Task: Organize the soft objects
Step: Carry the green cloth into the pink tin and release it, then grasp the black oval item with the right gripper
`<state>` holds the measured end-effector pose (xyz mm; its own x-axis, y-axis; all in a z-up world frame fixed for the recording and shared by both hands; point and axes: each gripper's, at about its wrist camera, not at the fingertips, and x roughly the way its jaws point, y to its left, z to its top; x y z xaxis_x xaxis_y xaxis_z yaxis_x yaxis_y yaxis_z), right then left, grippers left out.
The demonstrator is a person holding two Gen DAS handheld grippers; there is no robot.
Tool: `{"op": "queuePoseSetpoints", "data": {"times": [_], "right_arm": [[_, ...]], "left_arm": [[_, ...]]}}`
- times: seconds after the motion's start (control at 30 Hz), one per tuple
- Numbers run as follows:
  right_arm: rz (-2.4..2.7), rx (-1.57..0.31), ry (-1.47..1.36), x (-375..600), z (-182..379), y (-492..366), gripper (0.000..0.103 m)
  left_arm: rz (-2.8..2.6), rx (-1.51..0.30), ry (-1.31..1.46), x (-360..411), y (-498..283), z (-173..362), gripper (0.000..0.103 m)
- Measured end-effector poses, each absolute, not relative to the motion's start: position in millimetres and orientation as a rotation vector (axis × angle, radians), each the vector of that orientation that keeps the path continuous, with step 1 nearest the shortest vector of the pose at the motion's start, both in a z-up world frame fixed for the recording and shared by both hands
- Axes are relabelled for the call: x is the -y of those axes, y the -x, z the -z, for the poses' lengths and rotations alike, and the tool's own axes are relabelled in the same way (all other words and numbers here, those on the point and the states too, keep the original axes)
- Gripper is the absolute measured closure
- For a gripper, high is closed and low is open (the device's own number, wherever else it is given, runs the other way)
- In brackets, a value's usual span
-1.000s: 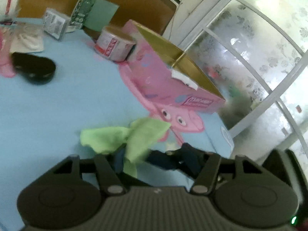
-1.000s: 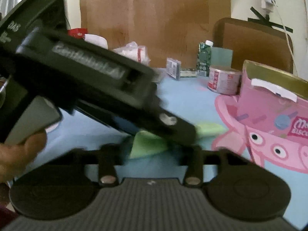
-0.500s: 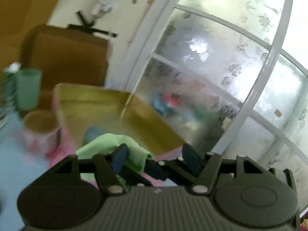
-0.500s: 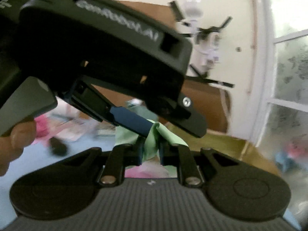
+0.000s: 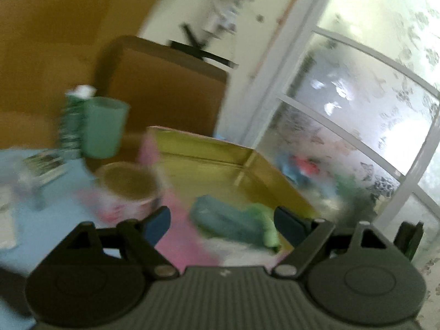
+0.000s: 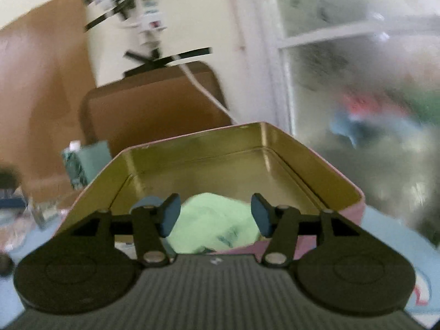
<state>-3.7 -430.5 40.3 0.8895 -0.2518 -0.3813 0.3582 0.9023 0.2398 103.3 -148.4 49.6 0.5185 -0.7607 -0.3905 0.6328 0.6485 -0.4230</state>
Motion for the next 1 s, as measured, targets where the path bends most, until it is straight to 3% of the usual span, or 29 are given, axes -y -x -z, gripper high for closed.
{"op": "queuePoseSetpoints", "data": {"times": [0.23,0.3,0.37,0.6,0.77,0.83,0.87,0.9,1.0], "right_arm": [[0.23,-0.193,-0.335,383,-65,21,0.044],[0.123,-0.184,-0.319,359,-75,21,0.039],[-0.024,-0.231,-0.297,329,-79,9,0.034],[-0.338,-0.541,-0.087,208,-34,-56,0.033],[-0.385,-0.619,-0.008,162,-17,-87,0.029],[-0.389,-0.654,-0.01,155,-12,-99,0.03],[-0.389,-0.653,-0.001,152,-13,-101,0.044],[-0.404,-0.652,0.004,152,-13,-101,0.049],[-0.413,-0.639,0.037,152,-14,-89,0.049]], "left_arm": [[0.641,-0.601,0.28,26,-75,-15,0.018],[0.561,-0.616,0.28,-3,-68,-5,0.017],[0.518,-0.617,0.297,-26,-60,4,0.017],[0.444,-0.567,0.464,-72,-56,22,0.017],[0.461,-0.587,0.54,-82,-61,28,0.017],[0.465,-0.588,0.545,-84,-61,29,0.017],[0.466,-0.588,0.544,-84,-61,29,0.017],[0.466,-0.587,0.542,-82,-61,28,0.017],[0.466,-0.593,0.53,-80,-62,28,0.017]]}}
